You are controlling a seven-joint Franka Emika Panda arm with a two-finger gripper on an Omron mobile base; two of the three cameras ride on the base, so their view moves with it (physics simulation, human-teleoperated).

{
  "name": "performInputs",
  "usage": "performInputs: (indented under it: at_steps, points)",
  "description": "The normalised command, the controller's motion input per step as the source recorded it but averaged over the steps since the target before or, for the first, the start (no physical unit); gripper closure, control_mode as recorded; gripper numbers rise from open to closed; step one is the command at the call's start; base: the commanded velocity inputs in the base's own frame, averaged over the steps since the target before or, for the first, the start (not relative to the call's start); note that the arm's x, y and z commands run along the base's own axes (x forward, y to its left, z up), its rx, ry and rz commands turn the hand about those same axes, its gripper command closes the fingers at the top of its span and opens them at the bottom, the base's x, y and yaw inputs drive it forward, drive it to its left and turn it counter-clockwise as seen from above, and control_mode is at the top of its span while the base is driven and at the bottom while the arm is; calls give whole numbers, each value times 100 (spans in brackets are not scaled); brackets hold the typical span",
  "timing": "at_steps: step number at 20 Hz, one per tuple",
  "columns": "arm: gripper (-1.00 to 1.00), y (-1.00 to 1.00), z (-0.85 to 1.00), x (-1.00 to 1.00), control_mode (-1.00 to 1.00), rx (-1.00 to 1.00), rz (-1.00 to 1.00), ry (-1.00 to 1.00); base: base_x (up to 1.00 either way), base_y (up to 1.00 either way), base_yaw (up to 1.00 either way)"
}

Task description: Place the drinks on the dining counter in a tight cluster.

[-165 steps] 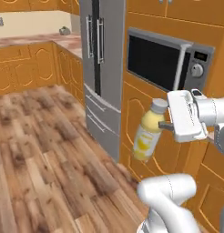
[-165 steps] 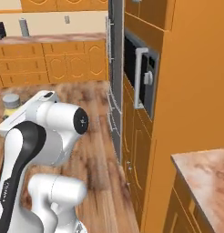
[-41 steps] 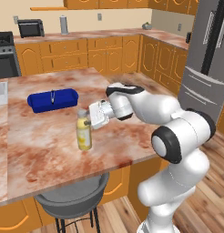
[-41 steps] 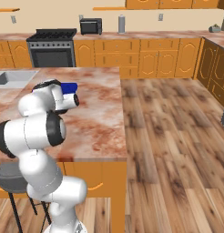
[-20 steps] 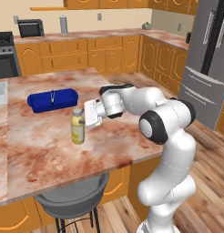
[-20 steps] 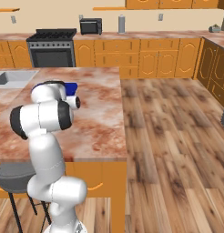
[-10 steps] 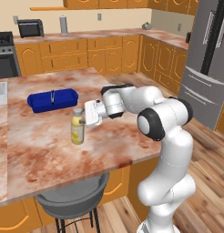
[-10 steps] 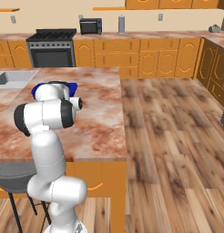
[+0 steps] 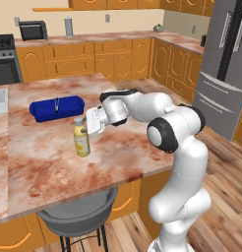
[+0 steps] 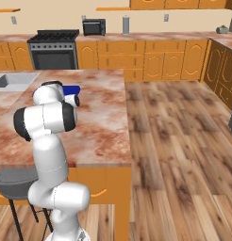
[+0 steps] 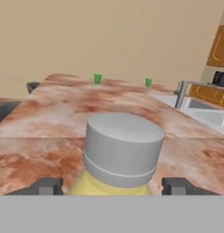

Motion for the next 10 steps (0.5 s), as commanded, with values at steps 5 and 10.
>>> performInputs:
  at_steps: [5,10]
  points:
    - [100,0,-13,0,-100,1,0,0,0,0,0]
    - [100,0,-2,0,-100,1,0,0,0,0,0]
